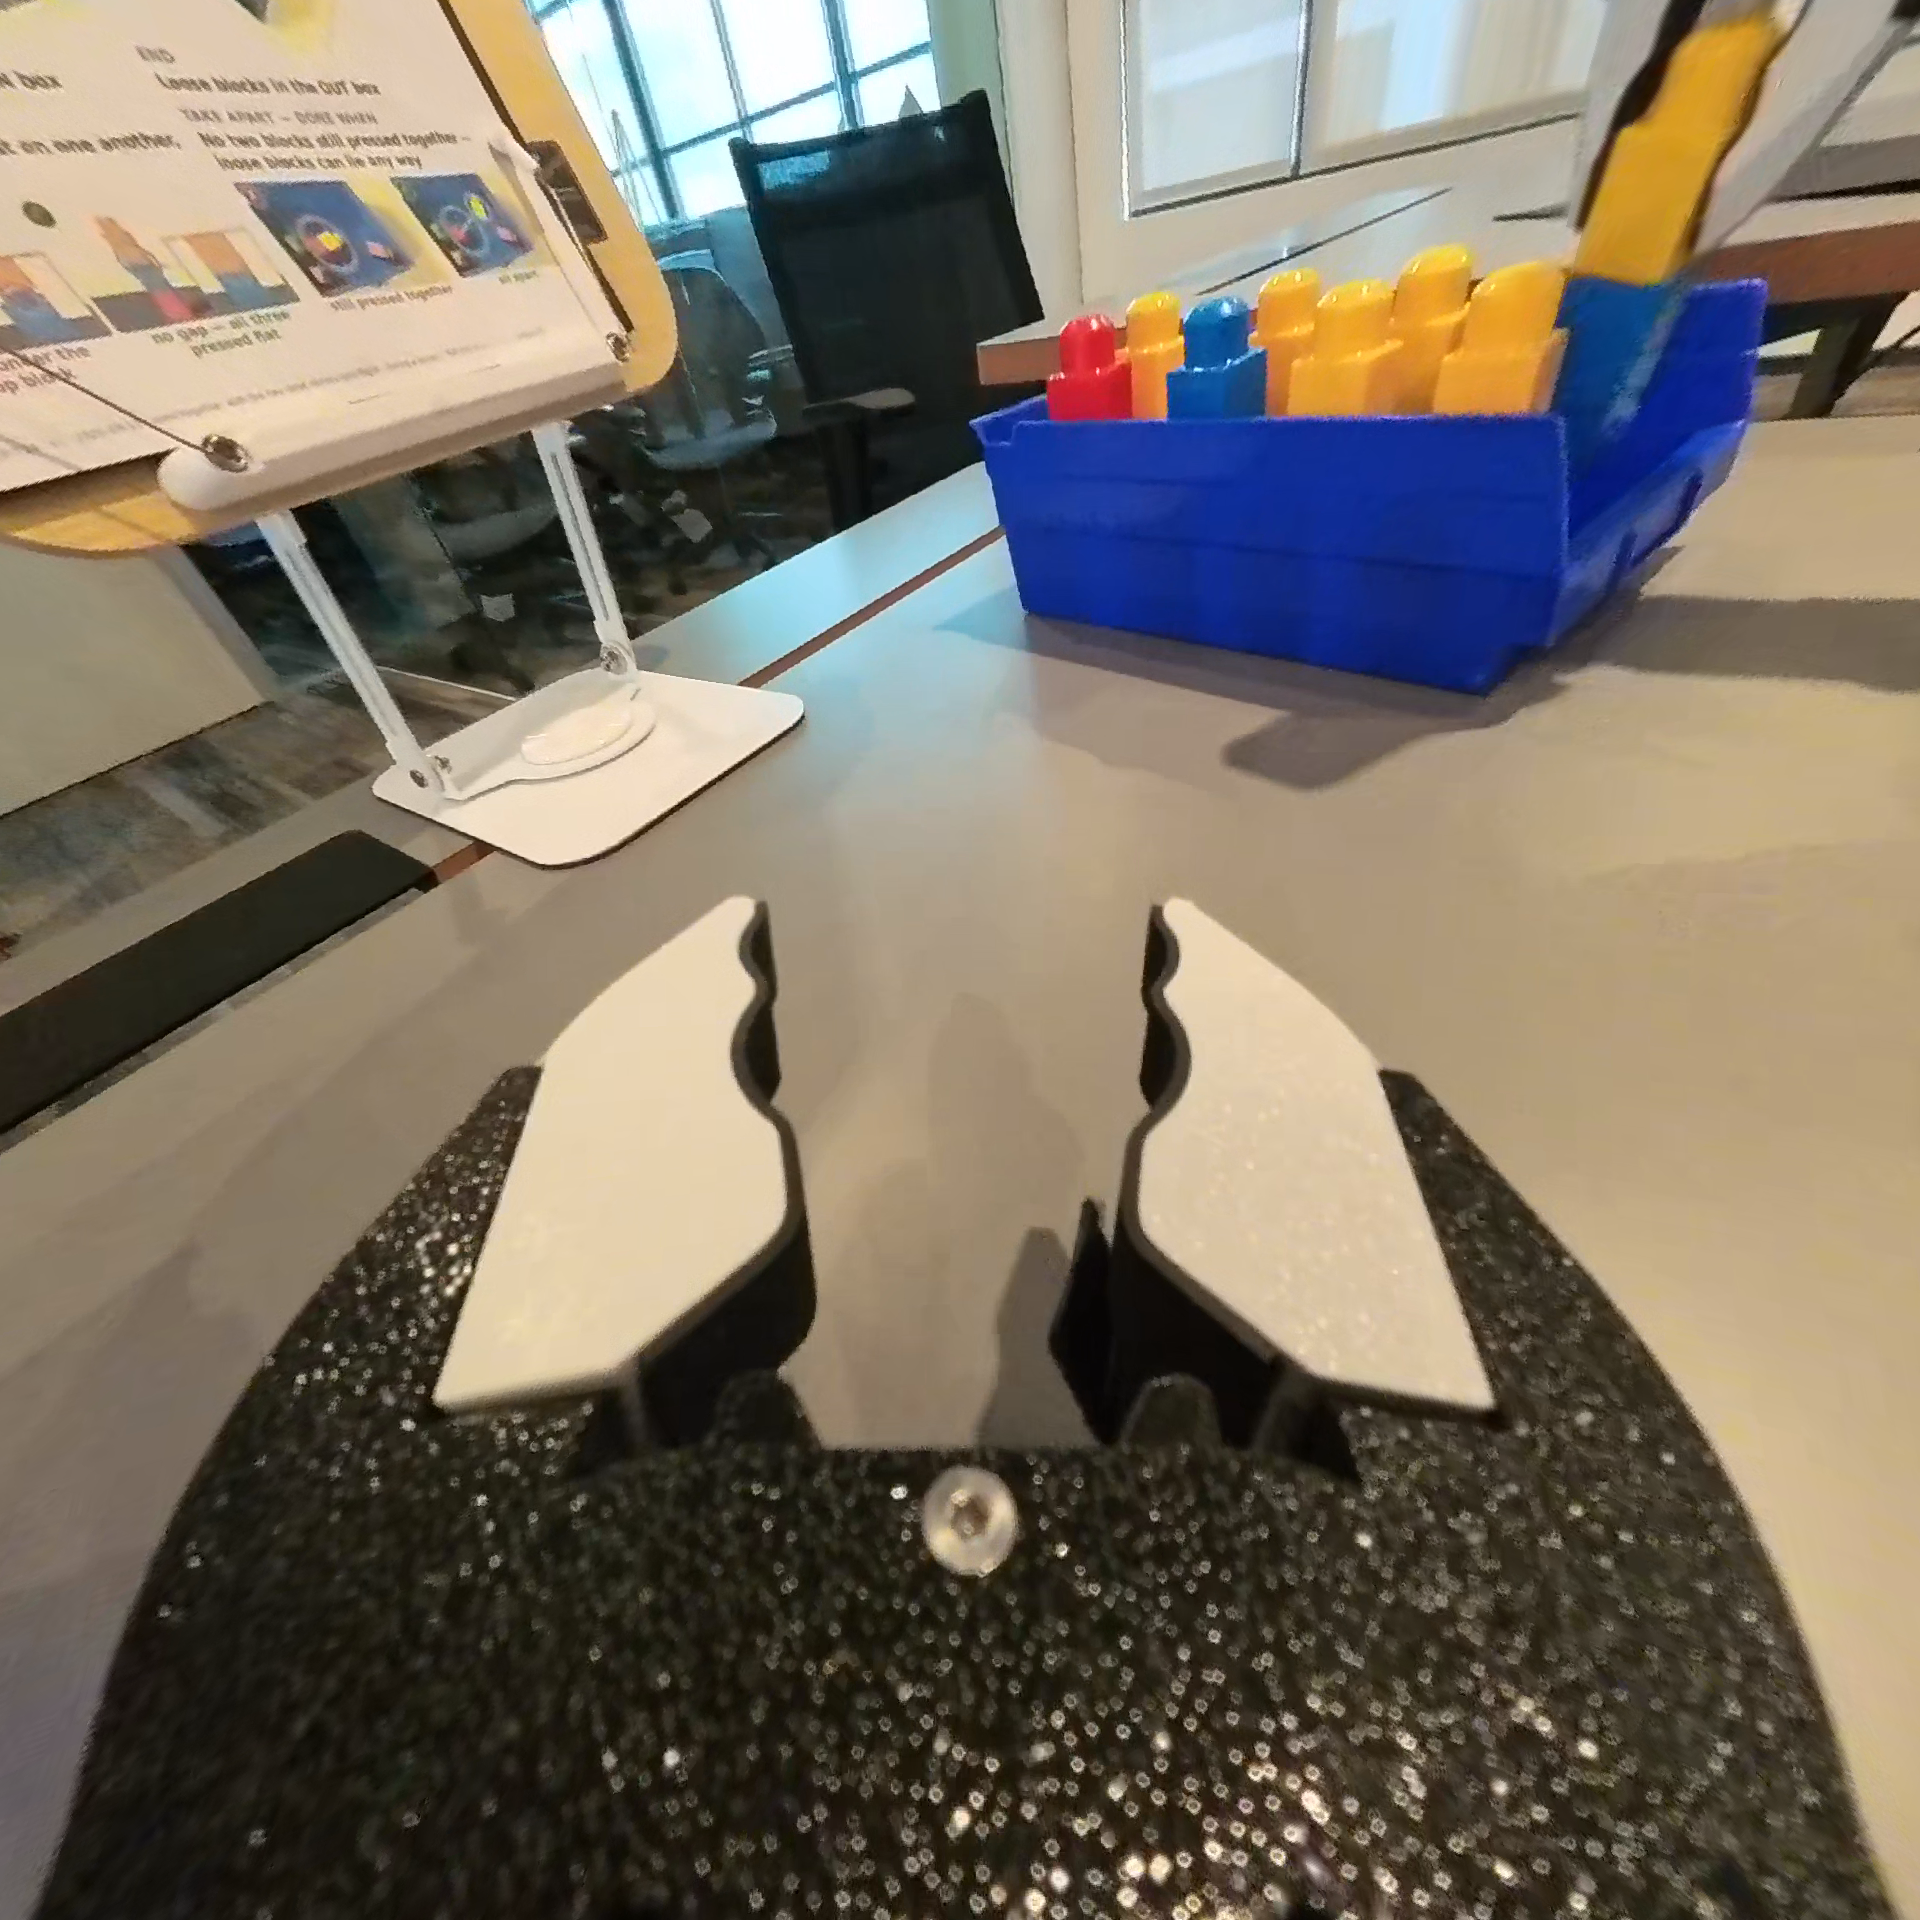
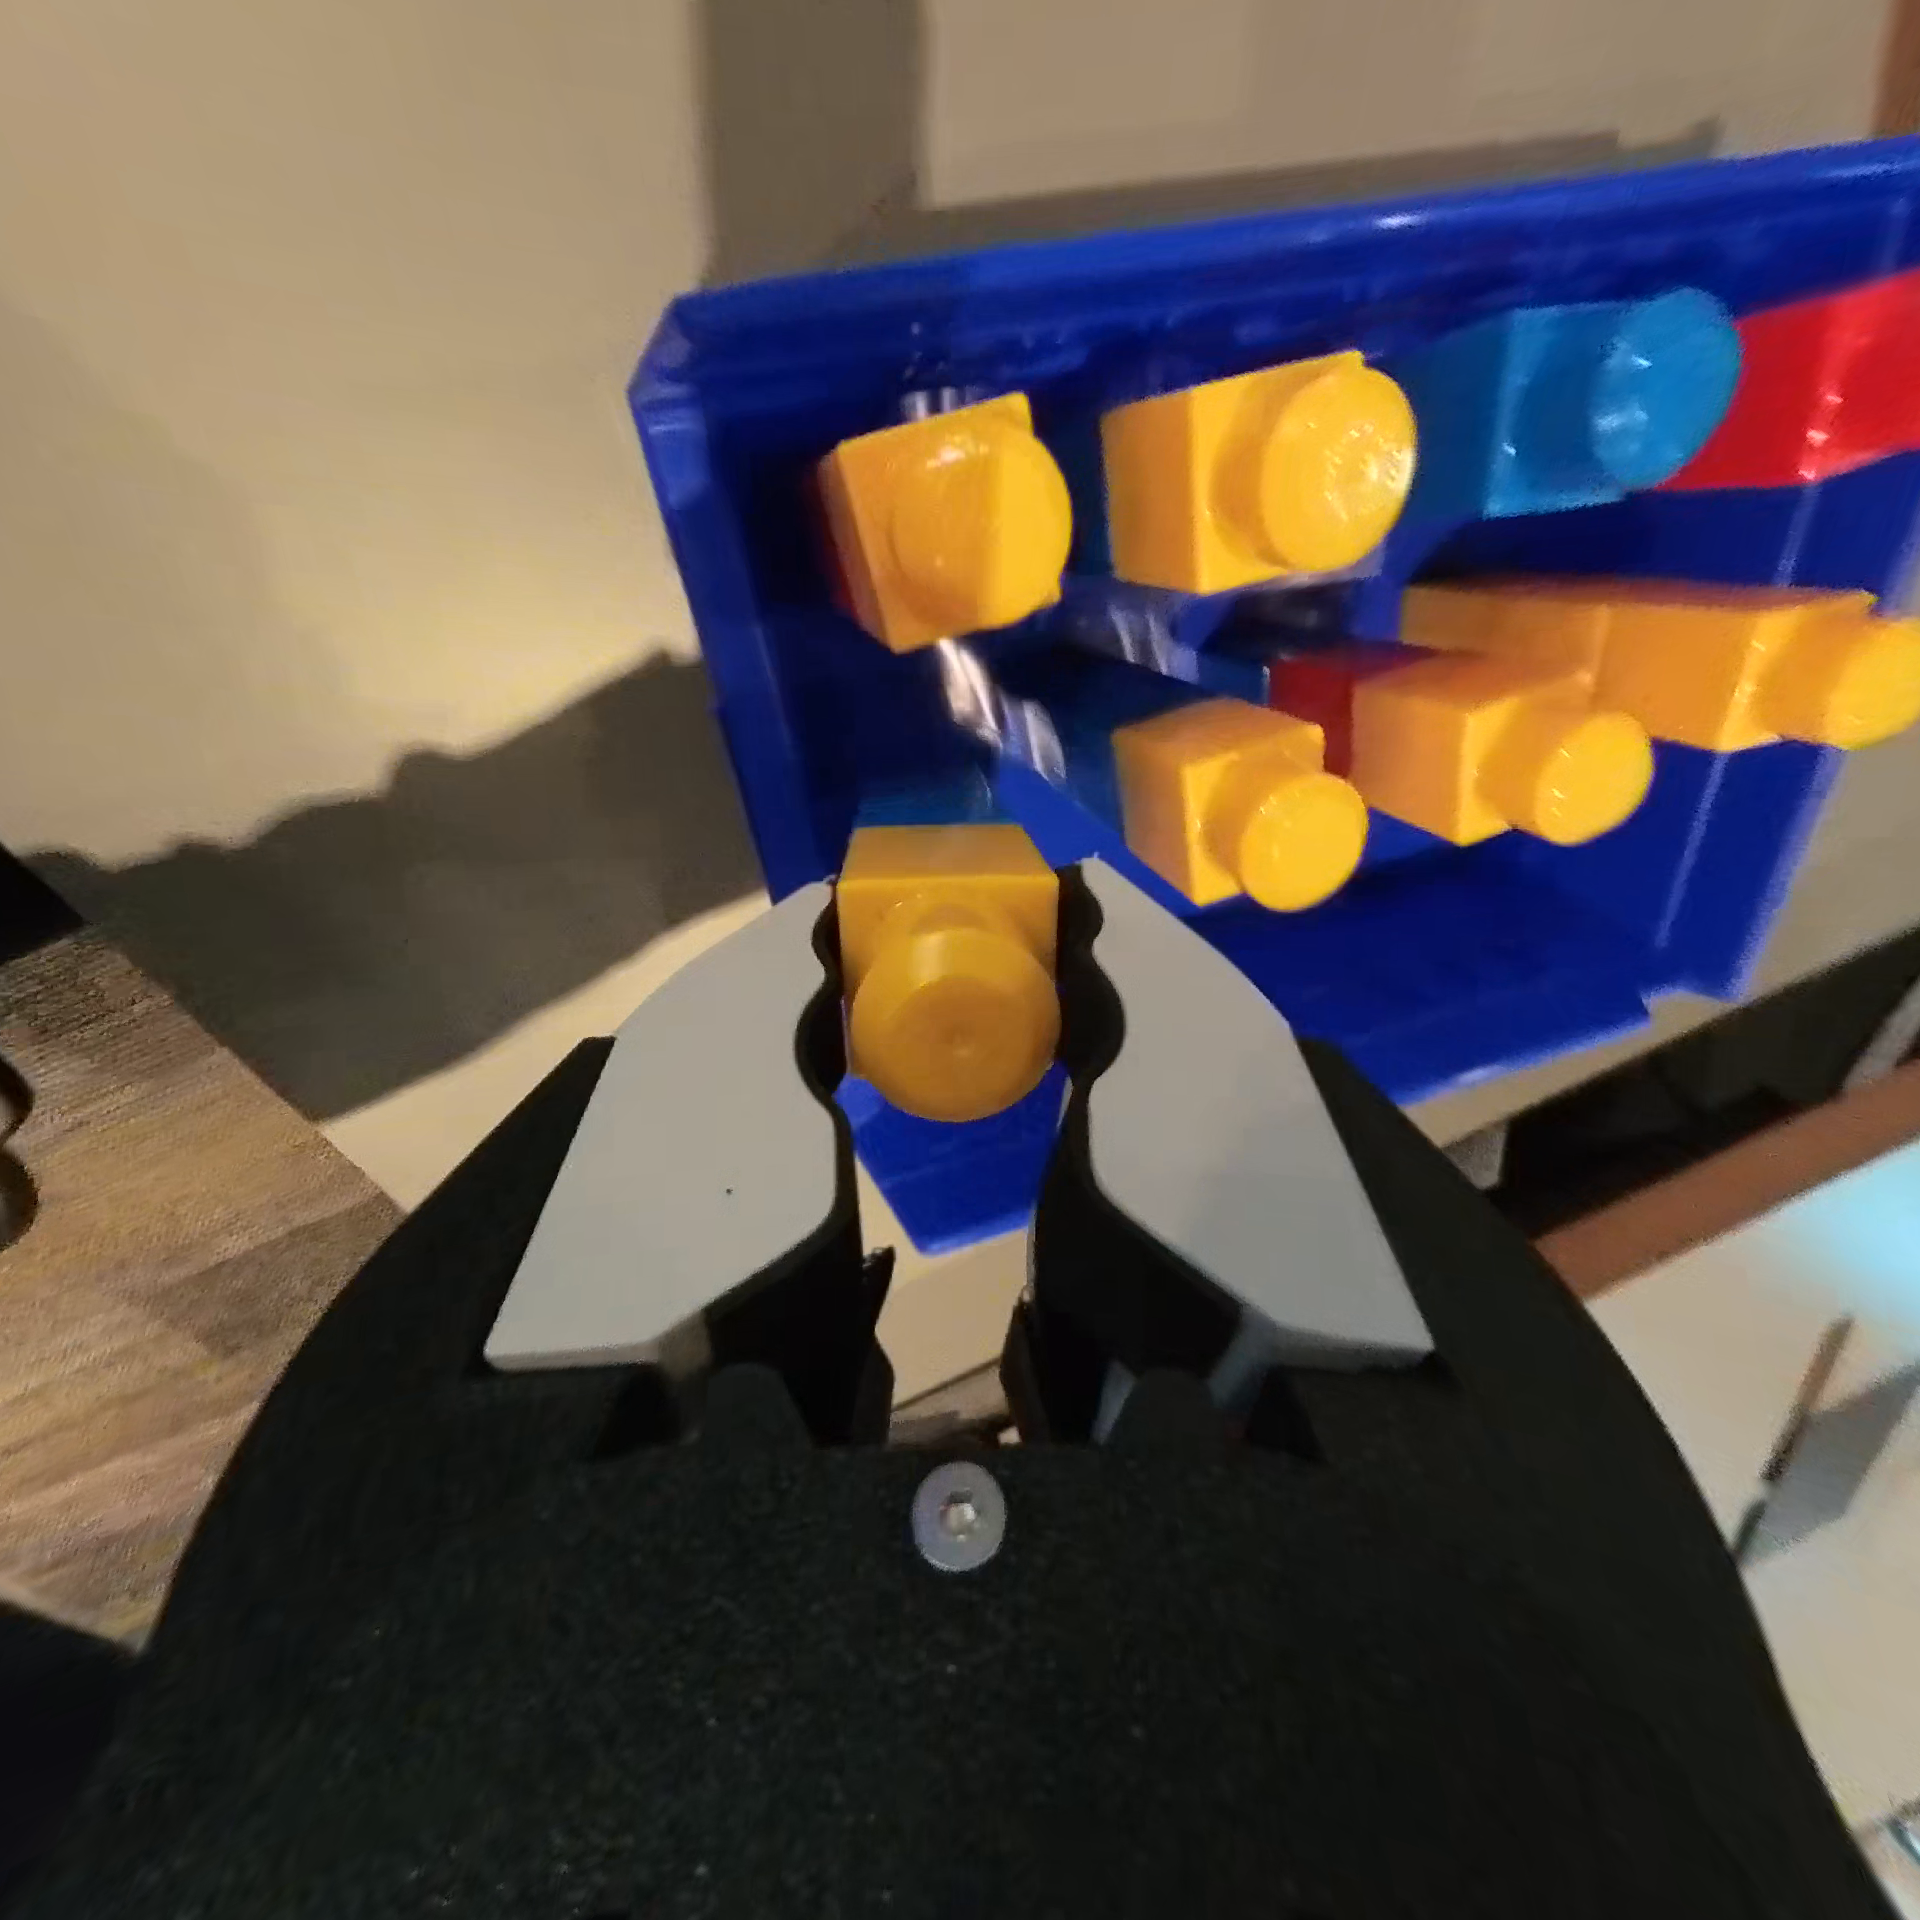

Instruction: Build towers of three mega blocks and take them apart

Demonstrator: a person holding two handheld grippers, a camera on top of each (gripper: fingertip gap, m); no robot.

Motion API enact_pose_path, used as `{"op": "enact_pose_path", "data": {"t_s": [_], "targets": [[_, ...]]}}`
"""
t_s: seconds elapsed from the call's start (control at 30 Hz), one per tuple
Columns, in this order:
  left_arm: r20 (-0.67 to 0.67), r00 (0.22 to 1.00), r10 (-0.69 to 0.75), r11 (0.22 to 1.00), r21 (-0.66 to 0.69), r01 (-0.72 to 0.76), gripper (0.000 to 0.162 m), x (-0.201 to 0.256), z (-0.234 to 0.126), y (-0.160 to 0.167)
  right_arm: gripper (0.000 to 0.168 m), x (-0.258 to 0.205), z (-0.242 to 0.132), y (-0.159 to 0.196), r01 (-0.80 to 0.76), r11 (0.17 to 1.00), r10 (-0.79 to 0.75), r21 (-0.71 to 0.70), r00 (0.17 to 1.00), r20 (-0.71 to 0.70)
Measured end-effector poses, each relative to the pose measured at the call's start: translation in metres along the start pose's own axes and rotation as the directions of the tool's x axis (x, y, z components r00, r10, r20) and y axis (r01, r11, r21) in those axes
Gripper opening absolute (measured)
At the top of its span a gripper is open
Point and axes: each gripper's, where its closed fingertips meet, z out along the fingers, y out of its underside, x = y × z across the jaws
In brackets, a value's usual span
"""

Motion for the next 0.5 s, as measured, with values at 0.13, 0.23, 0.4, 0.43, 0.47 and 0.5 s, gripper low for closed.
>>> {"op": "enact_pose_path", "data": {"t_s": [0.13, 0.23, 0.4, 0.43, 0.47, 0.5], "targets": [[-0.01, 1.0, -0.002, 1.0, -0.011, 0.002, 0.067, 0.002, 0.001, 0.002, 0.038, 0.001, 0.017, -0.001, -0.002, 1.0, 0.003, -0.004, 0.998, 0.061], [-0.014, 1.0, -0.005, 1.0, -0.016, 0.005, 0.067, 0.003, 0.002, 0.004, 0.038, 0.0, 0.022, -0.001, 0.004, 1.0, -0.004, 0.001, 0.997, 0.079], [-0.024, 1.0, -0.004, 1.0, -0.016, 0.003, 0.066, 0.005, 0.002, 0.003, 0.038, -0.001, 0.029, -0.002, 0.008, 1.0, -0.01, 0.024, 0.996, 0.091], [-0.026, 1.0, -0.003, 1.0, -0.017, 0.003, 0.065, 0.005, 0.003, 0.003, 0.038, -0.002, 0.031, -0.002, 0.006, 1.0, -0.009, 0.03, 0.995, 0.1], [-0.028, 1.0, -0.003, 1.0, -0.019, 0.003, 0.065, 0.006, 0.003, 0.004, 0.038, -0.003, 0.032, -0.002, 0.003, 0.999, -0.007, 0.037, 0.994, 0.106], [-0.031, 1.0, -0.003, 1.0, -0.021, 0.002, 0.065, 0.006, 0.003, 0.004, 0.037, -0.003, 0.034, -0.002, 0.001, 0.999, -0.006, 0.043, 0.994, 0.111]]}}
